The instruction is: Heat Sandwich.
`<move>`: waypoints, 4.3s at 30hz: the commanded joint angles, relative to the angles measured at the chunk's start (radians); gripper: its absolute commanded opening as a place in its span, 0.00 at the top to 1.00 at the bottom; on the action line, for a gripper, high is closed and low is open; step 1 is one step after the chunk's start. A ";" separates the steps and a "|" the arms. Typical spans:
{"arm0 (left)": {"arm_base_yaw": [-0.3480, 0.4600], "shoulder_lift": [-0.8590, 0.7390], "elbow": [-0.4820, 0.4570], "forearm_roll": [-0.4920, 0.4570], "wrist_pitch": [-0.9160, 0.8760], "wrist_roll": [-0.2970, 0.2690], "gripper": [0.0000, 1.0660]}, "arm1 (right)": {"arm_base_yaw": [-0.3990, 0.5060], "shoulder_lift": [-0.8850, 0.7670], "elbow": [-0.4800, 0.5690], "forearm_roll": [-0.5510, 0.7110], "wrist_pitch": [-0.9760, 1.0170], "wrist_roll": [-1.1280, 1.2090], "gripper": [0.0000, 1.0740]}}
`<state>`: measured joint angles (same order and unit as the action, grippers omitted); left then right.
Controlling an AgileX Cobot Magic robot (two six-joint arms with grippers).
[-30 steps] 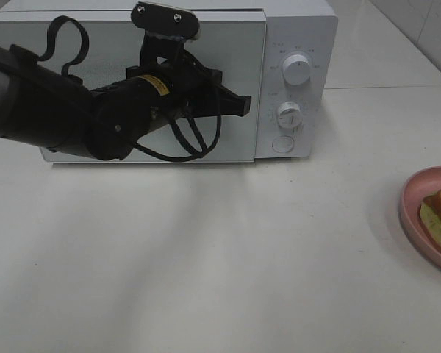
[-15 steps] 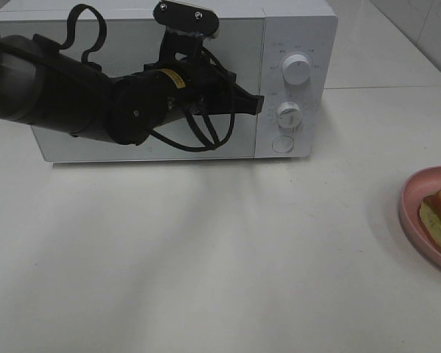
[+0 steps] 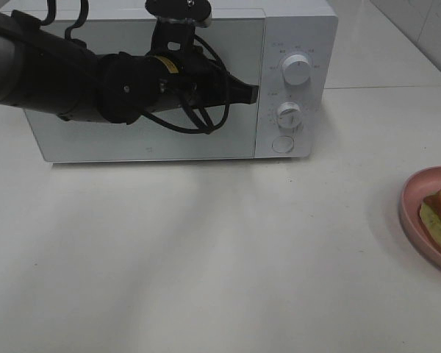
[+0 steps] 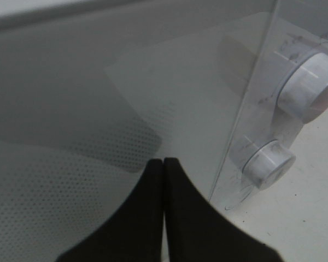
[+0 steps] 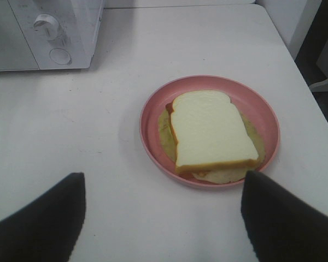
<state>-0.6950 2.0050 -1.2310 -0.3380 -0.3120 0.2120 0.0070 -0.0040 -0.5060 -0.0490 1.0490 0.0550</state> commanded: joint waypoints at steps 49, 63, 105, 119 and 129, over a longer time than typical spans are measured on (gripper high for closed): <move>0.146 -0.513 0.283 0.077 1.137 -0.146 0.10 | -0.008 -0.026 0.001 0.005 -0.012 -0.003 0.30; 0.502 -0.725 0.284 0.177 1.369 -0.156 0.10 | -0.008 -0.026 0.001 0.005 -0.012 -0.003 0.30; 0.656 -1.797 0.703 0.201 1.400 -0.088 0.10 | -0.008 -0.026 0.001 0.005 -0.012 -0.003 0.30; 0.656 -2.032 0.736 0.262 1.349 -0.170 0.10 | -0.008 -0.023 0.001 0.005 -0.012 -0.003 0.30; 0.656 -2.035 0.736 0.262 1.348 -0.170 0.10 | -0.008 -0.022 0.001 0.005 -0.012 -0.003 0.30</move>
<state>-0.0330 -0.0030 -0.4980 -0.0740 1.0470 0.0490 0.0070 -0.0040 -0.5060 -0.0490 1.0490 0.0550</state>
